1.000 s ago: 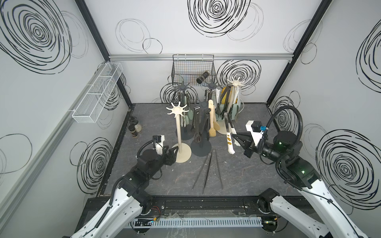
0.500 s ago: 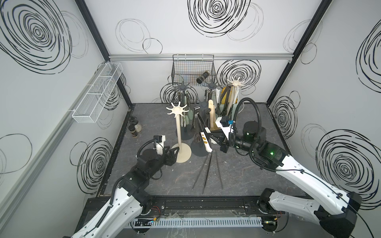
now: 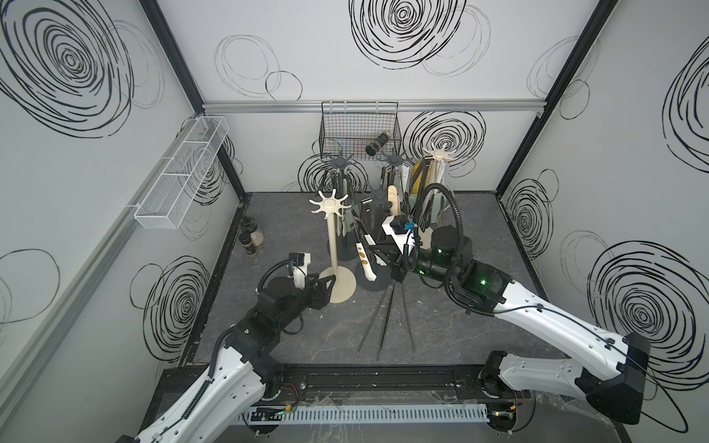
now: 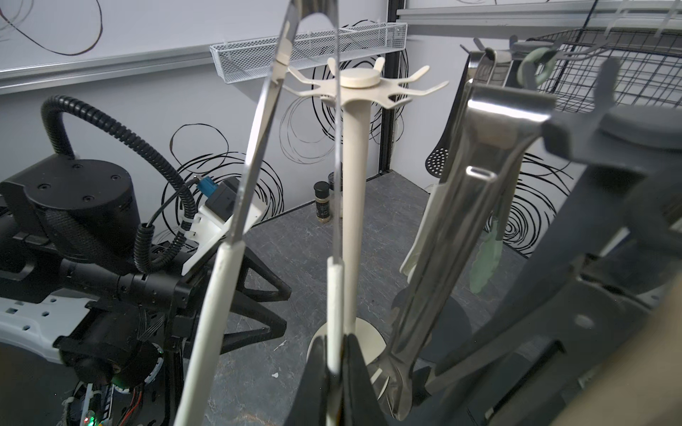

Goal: Hang food tongs on kitchen utensil racks
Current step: Hang the food tongs on the rack.

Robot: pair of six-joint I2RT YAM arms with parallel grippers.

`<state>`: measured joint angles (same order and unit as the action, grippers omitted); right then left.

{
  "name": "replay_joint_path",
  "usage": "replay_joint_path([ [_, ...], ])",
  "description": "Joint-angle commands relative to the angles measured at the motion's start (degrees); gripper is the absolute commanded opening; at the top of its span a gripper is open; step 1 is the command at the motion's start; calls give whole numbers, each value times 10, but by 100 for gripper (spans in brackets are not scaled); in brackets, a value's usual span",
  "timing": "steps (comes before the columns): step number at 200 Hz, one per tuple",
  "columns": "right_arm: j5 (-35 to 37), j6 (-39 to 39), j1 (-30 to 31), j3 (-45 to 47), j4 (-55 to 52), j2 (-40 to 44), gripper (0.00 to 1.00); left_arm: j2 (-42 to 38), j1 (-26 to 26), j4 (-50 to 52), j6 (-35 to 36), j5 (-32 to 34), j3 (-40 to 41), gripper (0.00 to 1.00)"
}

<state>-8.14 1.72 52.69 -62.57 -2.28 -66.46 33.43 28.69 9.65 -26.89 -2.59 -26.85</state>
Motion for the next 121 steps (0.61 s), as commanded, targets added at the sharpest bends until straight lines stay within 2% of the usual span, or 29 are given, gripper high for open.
replay_joint_path([
  [1, 27, 11, 6, -21, 37, -4, 0, -2, -6, -31, -9, -6, 4, 65],
  [121, 125, 13, 59, -29, 53, -48, 0, -3, -9, -35, -13, -15, 9, 64],
])
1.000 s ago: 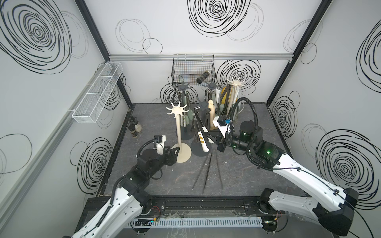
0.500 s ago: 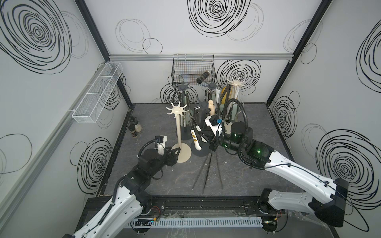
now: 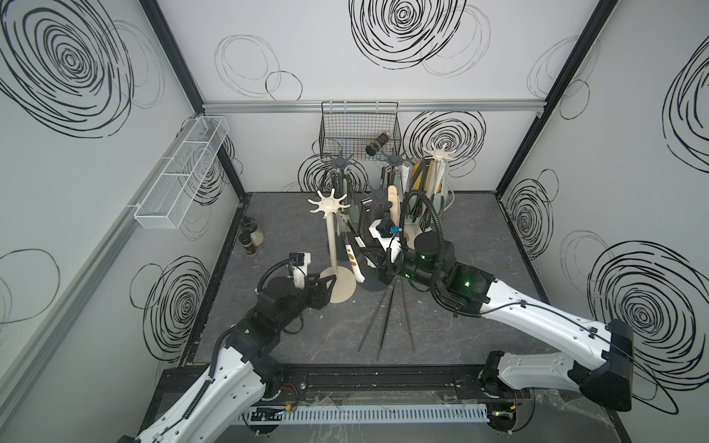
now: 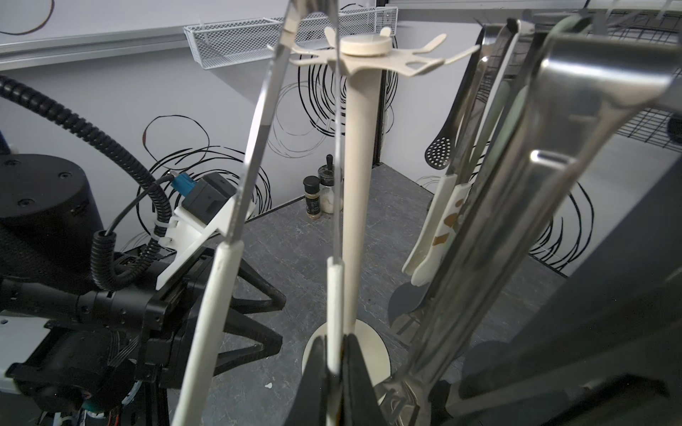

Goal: Hang food tongs on kitchen utensil racks
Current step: Hang the food tongs on the rack.

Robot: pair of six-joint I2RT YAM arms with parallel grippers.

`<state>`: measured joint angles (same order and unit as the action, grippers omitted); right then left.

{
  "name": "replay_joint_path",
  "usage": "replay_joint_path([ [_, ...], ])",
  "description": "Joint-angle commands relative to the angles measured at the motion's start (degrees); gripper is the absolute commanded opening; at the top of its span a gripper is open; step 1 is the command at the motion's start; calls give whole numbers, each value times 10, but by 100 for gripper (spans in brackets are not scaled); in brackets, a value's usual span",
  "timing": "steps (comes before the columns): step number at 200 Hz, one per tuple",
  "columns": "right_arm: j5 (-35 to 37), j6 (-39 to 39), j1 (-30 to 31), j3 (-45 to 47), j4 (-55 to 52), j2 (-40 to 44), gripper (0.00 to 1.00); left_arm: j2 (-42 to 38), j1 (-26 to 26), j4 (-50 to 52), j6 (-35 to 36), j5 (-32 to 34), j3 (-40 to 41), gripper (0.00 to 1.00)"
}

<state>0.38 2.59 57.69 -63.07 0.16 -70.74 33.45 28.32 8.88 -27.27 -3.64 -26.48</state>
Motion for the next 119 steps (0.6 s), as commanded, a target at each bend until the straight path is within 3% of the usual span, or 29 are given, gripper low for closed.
replay_joint_path([
  [1, 41, 4, 9, -24, 29, -6, 0, -4, -5, -27, -9, -5, 6, 64],
  [119, 97, 9, 29, -18, 44, -20, 0, -8, -5, -28, -11, -7, 8, 64],
])
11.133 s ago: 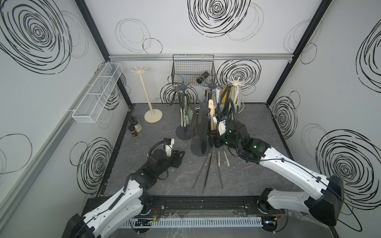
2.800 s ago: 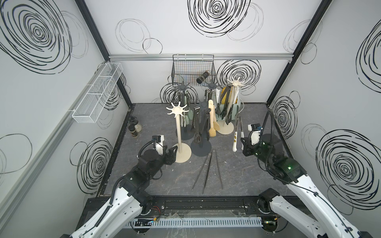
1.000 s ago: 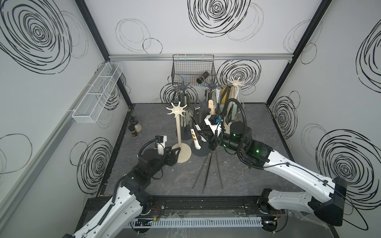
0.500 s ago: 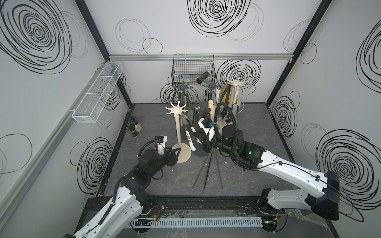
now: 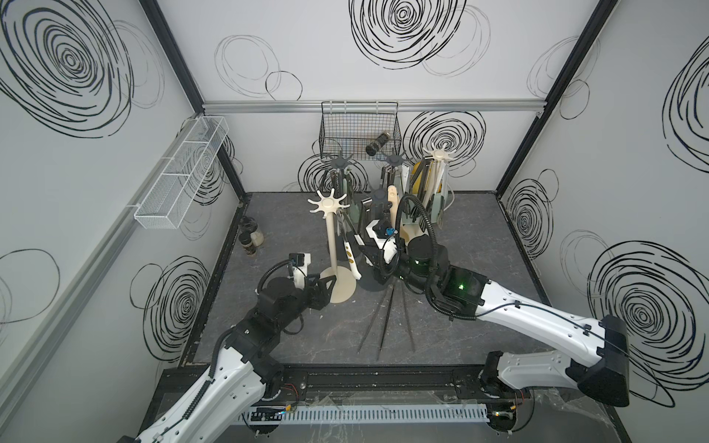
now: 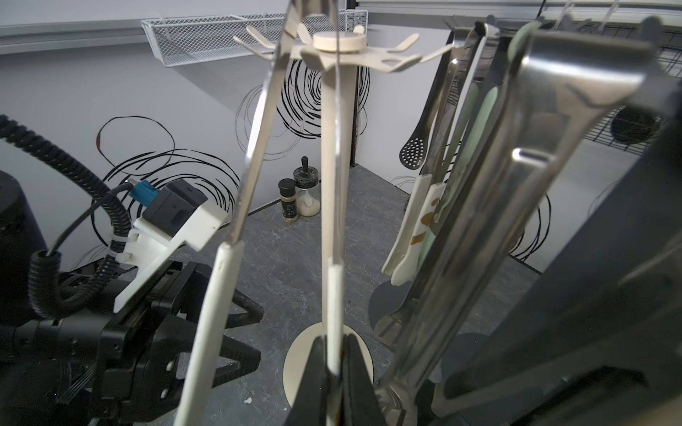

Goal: Hang food tongs on kitchen utensil racks
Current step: Hang the food tongs on the rack.

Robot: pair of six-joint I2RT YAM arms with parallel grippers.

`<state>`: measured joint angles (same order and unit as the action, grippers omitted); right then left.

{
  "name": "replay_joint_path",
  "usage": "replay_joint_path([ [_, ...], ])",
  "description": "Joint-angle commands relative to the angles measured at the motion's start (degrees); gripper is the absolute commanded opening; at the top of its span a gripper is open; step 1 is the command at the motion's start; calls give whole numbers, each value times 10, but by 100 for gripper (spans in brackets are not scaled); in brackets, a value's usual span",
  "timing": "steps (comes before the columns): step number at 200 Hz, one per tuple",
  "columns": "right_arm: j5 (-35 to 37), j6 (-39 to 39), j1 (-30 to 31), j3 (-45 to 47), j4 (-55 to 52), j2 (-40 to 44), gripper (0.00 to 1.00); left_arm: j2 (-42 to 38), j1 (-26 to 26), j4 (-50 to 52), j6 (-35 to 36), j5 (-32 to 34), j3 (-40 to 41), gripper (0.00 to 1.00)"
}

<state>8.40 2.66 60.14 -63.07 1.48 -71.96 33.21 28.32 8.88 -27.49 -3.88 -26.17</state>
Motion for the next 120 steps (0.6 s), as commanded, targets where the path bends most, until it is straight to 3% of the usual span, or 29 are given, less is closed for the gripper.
replay_joint_path([
  [1, 17, 9, 5, -18, 31, -8, 0, -6, -5, -28, -8, -5, 5, 64],
  [120, 80, 38, 25, 68, 90, -32, 0, -10, -5, -27, -10, -8, 6, 64],
])
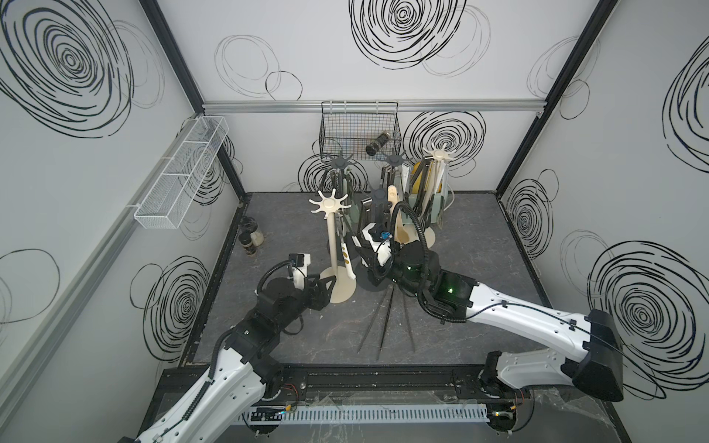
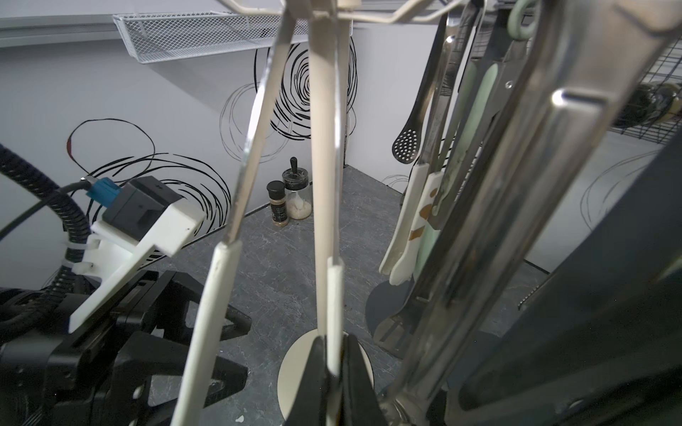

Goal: Hang food tongs on kitchen utensil racks
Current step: Hang the food tongs on the rack, then pick up the food tongs from the center of the board.

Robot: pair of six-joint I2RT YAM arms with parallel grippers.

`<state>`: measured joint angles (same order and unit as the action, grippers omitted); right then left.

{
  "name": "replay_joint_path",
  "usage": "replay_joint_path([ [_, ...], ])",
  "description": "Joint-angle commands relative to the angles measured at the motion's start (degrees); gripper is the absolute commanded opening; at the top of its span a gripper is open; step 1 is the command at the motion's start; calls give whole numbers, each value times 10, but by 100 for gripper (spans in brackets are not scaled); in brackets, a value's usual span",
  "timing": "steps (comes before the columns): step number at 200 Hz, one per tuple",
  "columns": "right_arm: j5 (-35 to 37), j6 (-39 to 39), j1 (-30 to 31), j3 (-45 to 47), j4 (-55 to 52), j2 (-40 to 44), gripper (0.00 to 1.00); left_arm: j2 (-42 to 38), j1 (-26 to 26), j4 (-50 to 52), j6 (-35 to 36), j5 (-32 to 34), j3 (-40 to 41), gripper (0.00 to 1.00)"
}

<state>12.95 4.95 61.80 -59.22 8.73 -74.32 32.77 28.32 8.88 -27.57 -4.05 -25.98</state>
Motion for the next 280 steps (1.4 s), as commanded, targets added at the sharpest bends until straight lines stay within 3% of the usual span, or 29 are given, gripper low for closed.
replay_joint_path([
  [1, 35, 16, 9, 31, 18, -9, 0, -6, -5, -27, -10, -6, 4, 64],
  [109, 77, 41, 17, 6, 24, -92, 11, -5, -5, -28, -10, -7, 5, 64],
  [186, 85, 49, 18, 20, 5, -55, 24, 2, 6, 8, -5, -11, -21, 60],
  [232, 99, 61, 18, 52, -27, 24, 29, 14, 77, 71, -11, 30, -54, 56],
  [280, 155, 67, 11, 84, -83, 133, 33, 66, 209, 139, -61, 112, -75, 53],
])
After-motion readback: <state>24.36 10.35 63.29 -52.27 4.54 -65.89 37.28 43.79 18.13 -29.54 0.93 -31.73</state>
